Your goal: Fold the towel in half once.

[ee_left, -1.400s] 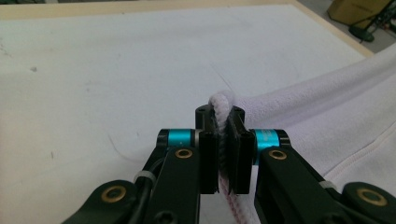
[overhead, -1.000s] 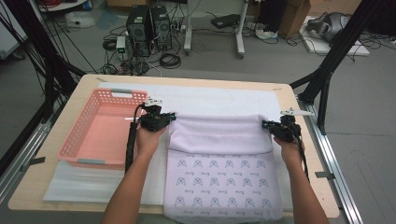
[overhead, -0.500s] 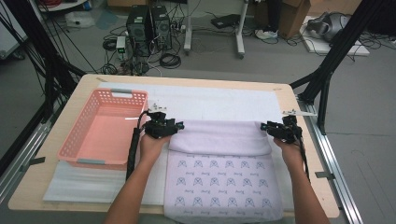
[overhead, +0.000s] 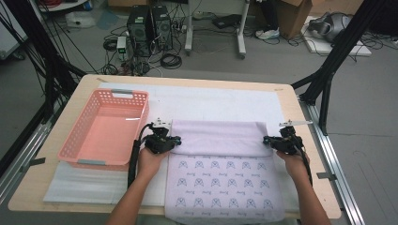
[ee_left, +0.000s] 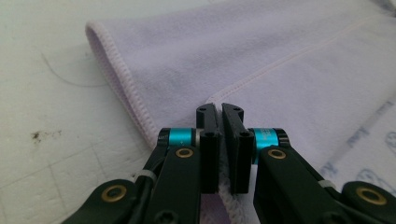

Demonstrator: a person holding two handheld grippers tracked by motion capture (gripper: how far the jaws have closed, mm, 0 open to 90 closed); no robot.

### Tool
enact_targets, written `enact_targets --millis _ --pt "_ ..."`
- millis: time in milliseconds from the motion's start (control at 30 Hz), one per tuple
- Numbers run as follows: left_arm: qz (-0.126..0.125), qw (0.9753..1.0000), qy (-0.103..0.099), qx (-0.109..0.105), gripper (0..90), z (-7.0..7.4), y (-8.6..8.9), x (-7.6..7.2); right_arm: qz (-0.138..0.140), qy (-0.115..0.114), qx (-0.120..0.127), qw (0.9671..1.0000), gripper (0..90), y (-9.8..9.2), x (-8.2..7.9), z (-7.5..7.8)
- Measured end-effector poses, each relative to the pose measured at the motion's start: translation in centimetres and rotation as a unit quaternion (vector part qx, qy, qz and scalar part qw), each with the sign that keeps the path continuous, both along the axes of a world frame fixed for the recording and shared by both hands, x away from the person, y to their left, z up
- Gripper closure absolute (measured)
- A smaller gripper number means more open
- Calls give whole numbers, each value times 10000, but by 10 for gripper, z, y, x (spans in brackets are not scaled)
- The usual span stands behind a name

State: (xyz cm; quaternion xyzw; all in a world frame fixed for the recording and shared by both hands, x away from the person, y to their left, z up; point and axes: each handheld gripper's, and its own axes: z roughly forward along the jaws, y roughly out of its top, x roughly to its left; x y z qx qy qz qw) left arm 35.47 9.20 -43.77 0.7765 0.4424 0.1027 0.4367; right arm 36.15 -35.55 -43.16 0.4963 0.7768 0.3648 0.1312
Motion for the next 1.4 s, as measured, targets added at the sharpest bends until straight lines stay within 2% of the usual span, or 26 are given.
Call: enact_targets --millis 67,133,233,267,433,533,633,900,1167,1400 --pt "-66 9999 -99 -19 854 4 0 -4 15 -66 33 10000 856 -2 -6 1" --pt "-45 9996 -206 -167 855 6 2 -11 46 -154 120 9998 856 -4 -13 2" --pt "-110 9996 -219 -167 858 6 5 -20 65 -308 329 9990 856 -9 -25 6" --pt "-97 9992 -267 -268 857 6 6 -25 98 -359 342 9987 857 -9 -30 7" --pt "-274 9968 -464 -584 856 7 12 -50 196 -583 434 9972 858 -12 -61 11" --pt "-323 9961 -556 -601 856 5 14 -66 249 -784 544 9951 859 -16 -81 11" --pt "-384 9951 -625 -660 856 5 15 -80 286 -848 599 9942 859 -20 -99 10" --pt "-487 9920 -823 -828 853 8 16 -110 286 -897 782 9925 859 -26 -132 11" --pt "-573 9926 -699 -813 854 2 20 -129 365 -819 767 9930 859 -27 -152 9" --pt "-651 9920 -606 -901 853 0 26 -145 450 -770 742 9932 860 -28 -168 9"
